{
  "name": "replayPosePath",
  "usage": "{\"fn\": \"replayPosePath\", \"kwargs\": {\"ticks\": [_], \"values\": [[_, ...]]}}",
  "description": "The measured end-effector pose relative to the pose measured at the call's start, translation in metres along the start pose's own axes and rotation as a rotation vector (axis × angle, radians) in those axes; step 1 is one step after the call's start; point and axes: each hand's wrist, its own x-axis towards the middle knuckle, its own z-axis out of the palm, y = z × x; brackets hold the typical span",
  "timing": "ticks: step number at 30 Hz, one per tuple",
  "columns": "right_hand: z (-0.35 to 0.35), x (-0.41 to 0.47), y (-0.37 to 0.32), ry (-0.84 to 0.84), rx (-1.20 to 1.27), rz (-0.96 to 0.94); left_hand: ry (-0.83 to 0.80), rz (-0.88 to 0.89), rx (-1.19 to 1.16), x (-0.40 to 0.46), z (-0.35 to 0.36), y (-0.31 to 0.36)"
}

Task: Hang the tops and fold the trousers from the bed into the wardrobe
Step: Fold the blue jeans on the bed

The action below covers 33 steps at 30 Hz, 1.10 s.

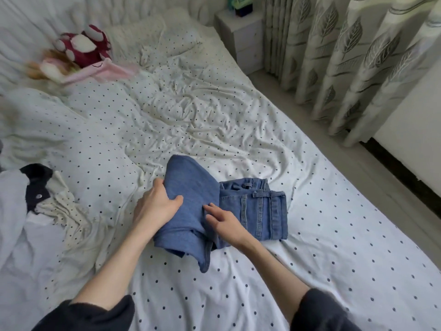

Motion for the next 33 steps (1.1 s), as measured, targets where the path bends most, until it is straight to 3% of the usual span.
{"fn": "replayPosePath", "kwargs": {"ticks": [5,7,9,13,16,18,21,23,24,26,28,30,33], "values": [[-0.055,-0.042,0.030,0.355,0.544,0.075,-0.141,0.312,-0.215,-0.032,0.053,0.052],[-0.081,-0.053,0.045,0.483,0.606,0.088,-0.238,0.498,-0.057,-0.049,0.083,0.069],[-0.097,-0.058,0.056,0.543,0.507,0.127,-0.354,0.617,0.221,-0.059,0.118,0.072],[-0.109,-0.046,0.085,0.509,-0.009,0.252,-0.493,0.693,0.514,-0.052,0.166,0.054],[-0.113,-0.032,0.099,0.506,-0.157,0.339,-0.540,0.742,0.497,-0.038,0.169,0.041],[-0.116,-0.023,0.107,0.554,-0.068,0.349,-0.551,0.752,0.250,-0.029,0.167,0.034],[-0.128,-0.016,0.110,0.515,0.310,0.374,-0.227,0.523,-0.396,-0.018,0.155,0.022],[-0.143,-0.015,0.109,0.360,0.393,0.383,-0.006,0.318,-0.466,-0.005,0.147,0.012],[-0.151,-0.012,0.108,0.280,0.398,0.401,0.003,0.187,-0.462,0.003,0.144,0.007],[-0.164,-0.007,0.107,0.173,0.427,0.448,-0.175,-0.086,-0.540,0.017,0.143,-0.001],[-0.171,0.001,0.106,0.116,0.462,0.495,-0.408,-0.253,-0.789,0.024,0.140,-0.003],[-0.172,0.007,0.107,0.103,0.529,0.539,-0.571,-0.313,-0.915,0.025,0.135,0.002],[-0.171,0.006,0.104,0.093,0.573,0.556,-0.628,-0.273,-0.920,0.030,0.129,0.002]]}}
